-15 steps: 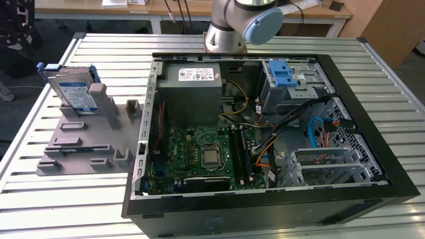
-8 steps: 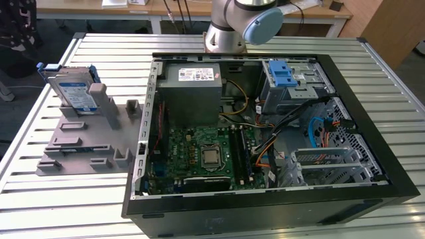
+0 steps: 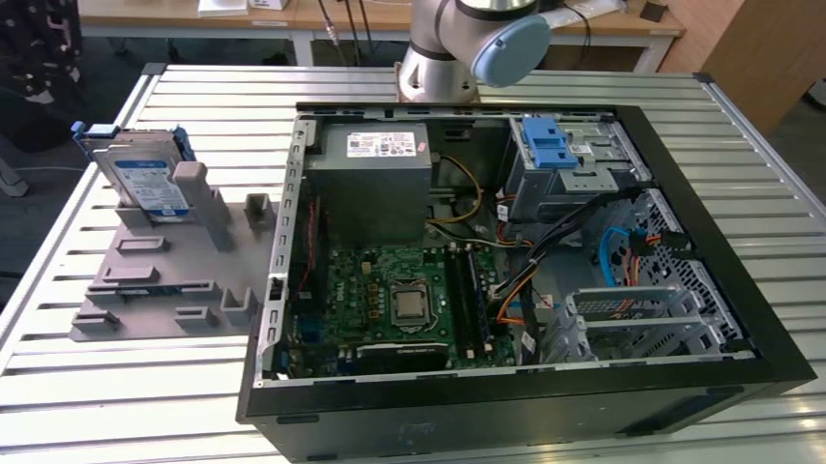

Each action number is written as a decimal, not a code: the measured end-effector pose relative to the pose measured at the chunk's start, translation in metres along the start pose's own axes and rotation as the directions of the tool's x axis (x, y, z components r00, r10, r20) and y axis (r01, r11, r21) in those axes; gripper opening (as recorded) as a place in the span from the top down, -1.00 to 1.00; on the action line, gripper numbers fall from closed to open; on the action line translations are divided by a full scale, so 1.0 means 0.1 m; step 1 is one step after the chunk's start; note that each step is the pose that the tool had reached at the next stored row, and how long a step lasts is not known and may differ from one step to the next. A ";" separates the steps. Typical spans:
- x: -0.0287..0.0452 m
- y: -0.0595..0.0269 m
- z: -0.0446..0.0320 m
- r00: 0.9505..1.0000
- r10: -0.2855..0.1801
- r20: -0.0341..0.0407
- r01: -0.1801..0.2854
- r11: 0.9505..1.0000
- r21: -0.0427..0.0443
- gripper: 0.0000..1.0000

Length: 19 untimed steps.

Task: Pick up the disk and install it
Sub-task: 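Pick up the disk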

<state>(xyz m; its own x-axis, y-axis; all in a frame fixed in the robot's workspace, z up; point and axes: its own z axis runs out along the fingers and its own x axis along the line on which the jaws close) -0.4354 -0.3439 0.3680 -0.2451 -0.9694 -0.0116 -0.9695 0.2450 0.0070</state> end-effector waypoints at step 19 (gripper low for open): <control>-0.081 0.010 0.184 0.994 -0.109 0.002 0.109 0.994 -0.002 -0.18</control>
<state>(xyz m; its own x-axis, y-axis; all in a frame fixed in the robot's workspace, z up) -0.4345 -0.3356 0.3497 -0.1379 -0.9903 -0.0148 -0.9904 0.1378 0.0075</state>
